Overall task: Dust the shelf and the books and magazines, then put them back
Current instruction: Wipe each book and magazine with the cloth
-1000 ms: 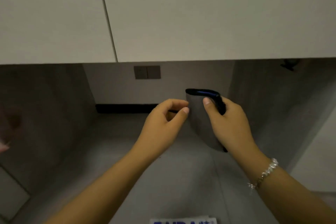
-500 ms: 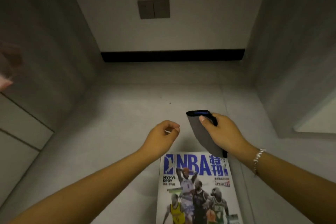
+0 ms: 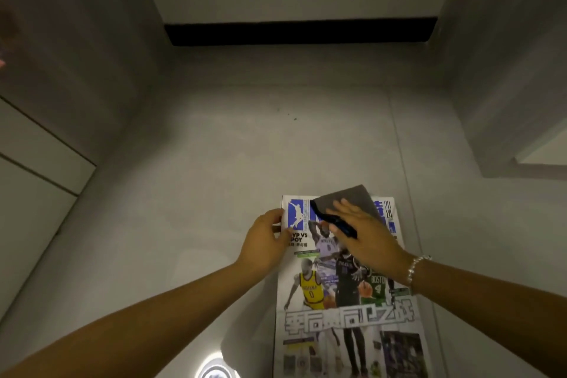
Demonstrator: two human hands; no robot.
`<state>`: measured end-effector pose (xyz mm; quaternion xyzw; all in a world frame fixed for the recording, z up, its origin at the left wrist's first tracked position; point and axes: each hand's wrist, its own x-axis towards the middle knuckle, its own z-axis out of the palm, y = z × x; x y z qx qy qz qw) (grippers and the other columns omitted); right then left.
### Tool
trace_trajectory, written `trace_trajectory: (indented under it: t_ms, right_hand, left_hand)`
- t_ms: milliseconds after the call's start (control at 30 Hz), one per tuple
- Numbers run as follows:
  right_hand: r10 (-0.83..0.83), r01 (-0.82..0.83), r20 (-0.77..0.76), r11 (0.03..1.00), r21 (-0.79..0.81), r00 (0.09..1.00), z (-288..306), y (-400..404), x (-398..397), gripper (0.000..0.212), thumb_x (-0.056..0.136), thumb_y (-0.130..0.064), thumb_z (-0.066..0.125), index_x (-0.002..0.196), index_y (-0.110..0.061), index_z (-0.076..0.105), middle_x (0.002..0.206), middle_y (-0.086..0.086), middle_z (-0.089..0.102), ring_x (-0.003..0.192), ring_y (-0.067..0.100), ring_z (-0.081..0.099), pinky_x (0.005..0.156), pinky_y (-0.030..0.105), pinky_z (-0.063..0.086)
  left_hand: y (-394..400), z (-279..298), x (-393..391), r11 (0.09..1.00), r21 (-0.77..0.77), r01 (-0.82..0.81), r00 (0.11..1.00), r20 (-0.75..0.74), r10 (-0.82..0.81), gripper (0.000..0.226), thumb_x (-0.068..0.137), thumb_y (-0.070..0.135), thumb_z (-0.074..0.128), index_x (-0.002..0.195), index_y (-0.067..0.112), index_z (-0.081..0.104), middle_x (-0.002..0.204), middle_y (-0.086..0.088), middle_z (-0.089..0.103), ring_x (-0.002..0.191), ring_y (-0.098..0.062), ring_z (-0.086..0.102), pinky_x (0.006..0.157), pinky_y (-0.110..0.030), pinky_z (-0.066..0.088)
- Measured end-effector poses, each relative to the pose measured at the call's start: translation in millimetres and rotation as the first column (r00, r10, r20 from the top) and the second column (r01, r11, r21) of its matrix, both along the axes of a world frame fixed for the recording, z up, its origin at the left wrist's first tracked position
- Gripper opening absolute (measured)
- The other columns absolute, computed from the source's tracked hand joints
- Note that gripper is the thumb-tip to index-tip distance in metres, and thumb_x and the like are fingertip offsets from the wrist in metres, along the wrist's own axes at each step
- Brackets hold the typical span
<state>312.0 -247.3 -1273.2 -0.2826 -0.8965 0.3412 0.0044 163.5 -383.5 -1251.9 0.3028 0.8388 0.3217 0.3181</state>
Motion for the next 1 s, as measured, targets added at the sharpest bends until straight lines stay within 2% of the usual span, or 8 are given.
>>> trace_trajectory:
  t_ms: [167, 234, 367, 467, 534, 634, 801, 1001]
  right_hand:
    - [0.096, -0.099, 0.060, 0.993, 0.061, 0.994, -12, -4, 4, 0.059, 0.093, -0.063, 0.017, 0.145, -0.034, 0.013, 0.147, -0.019, -0.001, 0.139, -0.001, -0.010, 0.108, 0.015, -0.016]
    - [0.087, -0.093, 0.055, 0.990, 0.105, 0.995, -15, -6, 4, 0.079, 0.077, -0.078, -0.002, 0.143, -0.036, 0.008, 0.146, -0.020, -0.003, 0.138, -0.002, -0.013, 0.104, 0.011, -0.020]
    - [0.064, -0.073, 0.063, 0.986, 0.151, 0.996, -19, -10, 4, 0.083, 0.071, -0.080, -0.009, 0.141, -0.036, 0.003, 0.147, -0.018, -0.006, 0.137, -0.001, -0.016, 0.101, 0.010, -0.023]
    - [0.040, -0.050, 0.067, 0.986, 0.158, 0.997, -22, -10, 3, 0.074, 0.076, -0.071, -0.005, 0.141, -0.037, 0.002, 0.148, -0.018, -0.006, 0.137, -0.001, -0.015, 0.104, 0.013, -0.021]
    - [0.020, -0.028, 0.059, 0.989, 0.146, 0.998, -22, -11, 1, 0.072, 0.077, -0.068, -0.004, 0.142, -0.037, 0.003, 0.148, -0.018, -0.006, 0.137, -0.001, -0.016, 0.105, 0.014, -0.020]
    - [-0.012, 0.003, 0.062, 0.990, 0.143, 0.998, -19, -10, -5, 0.072, 0.083, -0.067, 0.002, 0.147, -0.033, 0.006, 0.150, -0.016, -0.006, 0.136, -0.001, -0.017, 0.106, 0.016, -0.019]
    - [-0.033, 0.021, 0.114, 0.994, 0.106, 0.993, -15, 5, -23, 0.053, 0.101, -0.043, 0.022, 0.150, -0.030, 0.007, 0.158, -0.004, -0.002, 0.141, 0.006, -0.013, 0.109, 0.023, -0.016]
    - [0.139, -0.147, 0.079, 0.985, 0.095, 0.987, -8, -10, -15, 0.053, 0.092, -0.056, 0.008, 0.143, -0.041, 0.003, 0.152, -0.015, -0.007, 0.137, 0.003, -0.020, 0.108, 0.020, -0.020]
  left_hand:
    - [-1, 4, -4, 0.993, -0.001, -0.116, 0.990, 0.081, 0.116, 0.047, 0.093, 0.017, 0.059, 0.137, 0.005, 0.045, 0.128, -0.011, 0.060, 0.112, -0.021, 0.060, 0.090, -0.029, 0.048]
    - [-2, 7, -2, 0.997, 0.012, -0.075, 0.996, 0.057, 0.075, 0.040, 0.093, 0.016, 0.058, 0.132, 0.006, 0.053, 0.126, -0.010, 0.062, 0.109, -0.020, 0.061, 0.087, -0.027, 0.048]
    - [-1, 9, -1, 0.990, 0.033, -0.139, 0.984, 0.114, 0.134, 0.037, 0.093, 0.014, 0.058, 0.128, 0.003, 0.055, 0.123, -0.013, 0.063, 0.108, -0.025, 0.062, 0.090, -0.033, 0.051]
    - [2, 7, -7, 0.941, -0.016, -0.337, 0.849, 0.428, 0.311, 0.038, 0.093, 0.016, 0.058, 0.127, 0.000, 0.052, 0.116, -0.015, 0.065, 0.103, -0.027, 0.064, 0.082, -0.035, 0.056]
    - [0, 6, -8, 0.958, -0.085, -0.274, 0.802, 0.530, 0.276, 0.031, 0.094, 0.020, 0.056, 0.120, 0.004, 0.058, 0.113, -0.013, 0.067, 0.099, -0.025, 0.066, 0.078, -0.033, 0.057]
    - [-4, 2, -10, 0.977, -0.091, -0.191, 0.778, 0.594, 0.207, 0.024, 0.098, 0.020, 0.050, 0.116, 0.009, 0.059, 0.109, -0.011, 0.069, 0.095, -0.023, 0.068, 0.075, -0.034, 0.058]
    - [3, -1, -14, 0.976, -0.055, -0.211, 0.714, 0.673, 0.192, 0.014, 0.096, 0.012, 0.053, 0.107, 0.019, 0.058, 0.103, -0.009, 0.071, 0.085, -0.020, 0.070, 0.067, -0.031, 0.059]
    - [9, -13, -16, 0.936, -0.078, -0.343, 0.678, 0.669, 0.304, 0.030, 0.097, 0.012, 0.052, 0.127, 0.010, 0.056, 0.107, -0.013, 0.070, 0.082, -0.023, 0.069, 0.063, -0.032, 0.058]
